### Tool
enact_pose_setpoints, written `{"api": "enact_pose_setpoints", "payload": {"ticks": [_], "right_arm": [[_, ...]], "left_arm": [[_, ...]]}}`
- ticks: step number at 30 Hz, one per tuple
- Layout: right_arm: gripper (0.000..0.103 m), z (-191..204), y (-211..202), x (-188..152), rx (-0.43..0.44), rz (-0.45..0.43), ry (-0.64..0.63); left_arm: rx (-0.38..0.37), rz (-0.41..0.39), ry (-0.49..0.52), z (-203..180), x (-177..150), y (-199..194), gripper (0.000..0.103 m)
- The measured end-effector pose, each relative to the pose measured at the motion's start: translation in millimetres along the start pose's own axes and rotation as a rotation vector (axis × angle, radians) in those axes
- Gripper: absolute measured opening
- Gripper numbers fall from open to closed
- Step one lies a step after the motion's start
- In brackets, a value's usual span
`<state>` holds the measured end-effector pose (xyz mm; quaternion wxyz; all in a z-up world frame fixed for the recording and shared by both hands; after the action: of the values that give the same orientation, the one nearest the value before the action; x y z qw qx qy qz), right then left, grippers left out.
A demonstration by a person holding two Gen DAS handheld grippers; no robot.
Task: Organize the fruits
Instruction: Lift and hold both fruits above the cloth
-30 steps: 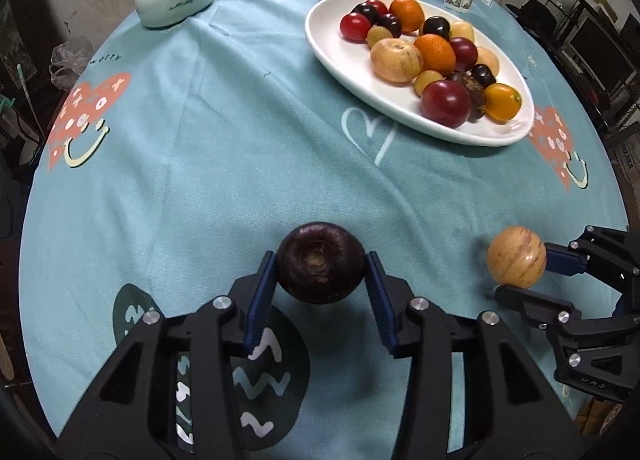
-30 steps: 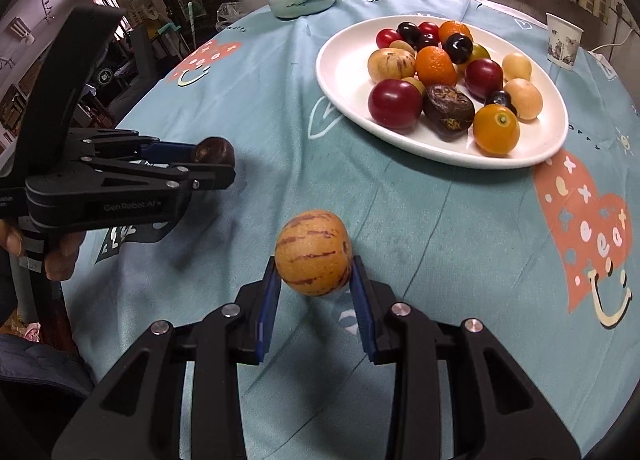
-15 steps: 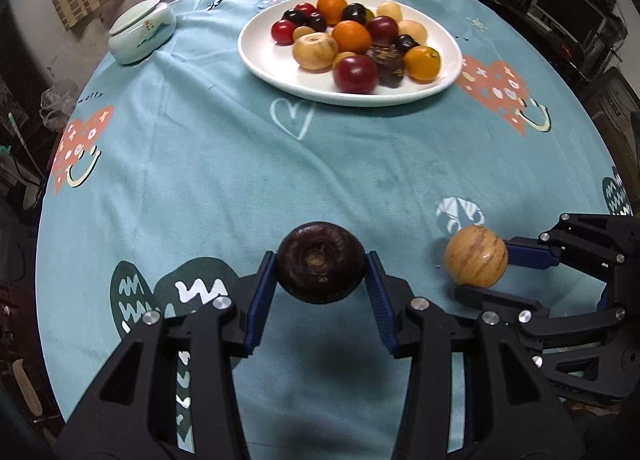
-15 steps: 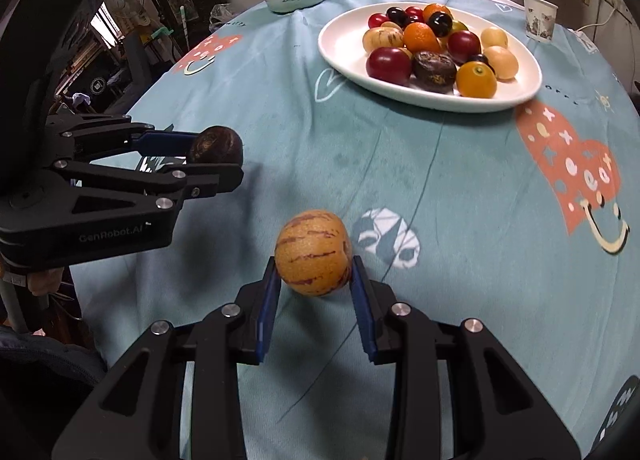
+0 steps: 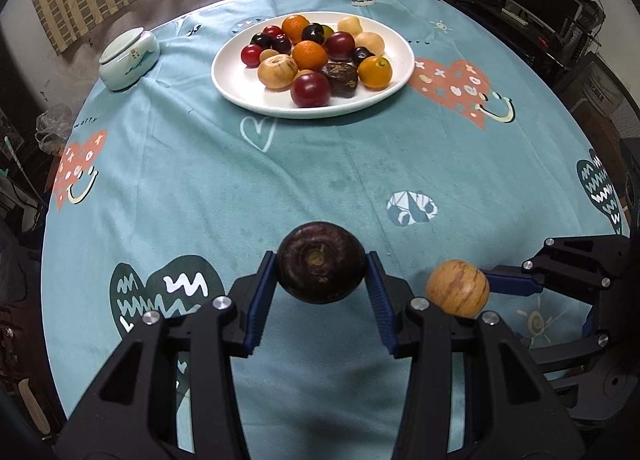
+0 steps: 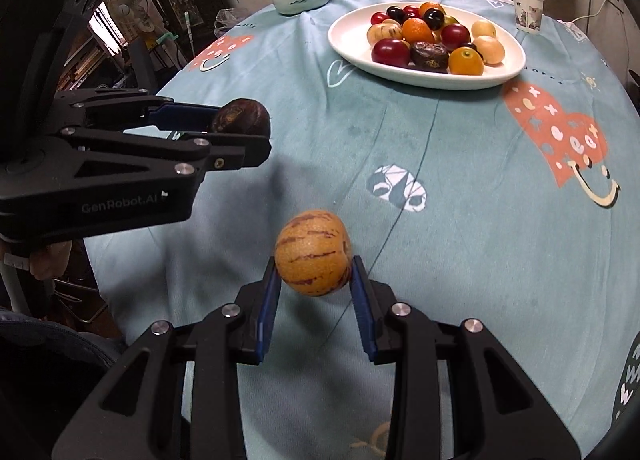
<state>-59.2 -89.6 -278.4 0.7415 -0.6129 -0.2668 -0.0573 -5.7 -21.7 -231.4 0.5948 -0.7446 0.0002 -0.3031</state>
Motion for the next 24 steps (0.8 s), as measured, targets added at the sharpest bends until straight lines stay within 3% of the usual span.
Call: {"api": "enact_pose_setpoints", "payload": {"ticks": [8, 18, 24], "right_arm": [[0.035, -3.9, -9.0, -3.4, -0.009, -0.022, 0.008], [0.035, -31.8, -13.9, -24.5, -0.043, -0.006, 0.093], [0.035, -27.2, -12.9, -32.7, -0.027, 0.009, 0.098]], "left_arm": [[-0.001, -0.015, -0.005, 1.2, -3.4, -7.0, 0.045], [0.039, 0.019, -0.139, 50.4, -42.3, -9.9, 0.045], [0.037, 0.028, -0.135, 49.8, -45.3, -8.6, 0.045]]}}
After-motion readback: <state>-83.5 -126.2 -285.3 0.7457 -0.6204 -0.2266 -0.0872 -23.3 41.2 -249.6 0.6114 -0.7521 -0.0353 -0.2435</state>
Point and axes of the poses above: each gripper's, at about its wrist camera, not at the fingertips, and y roughly the way its jaws point, z to its left, x to its top, the point moved 8 cm from there along y, roughly the way its jaws point, and after that the axes turned 10 degrees about -x, right-handed, at the moved point
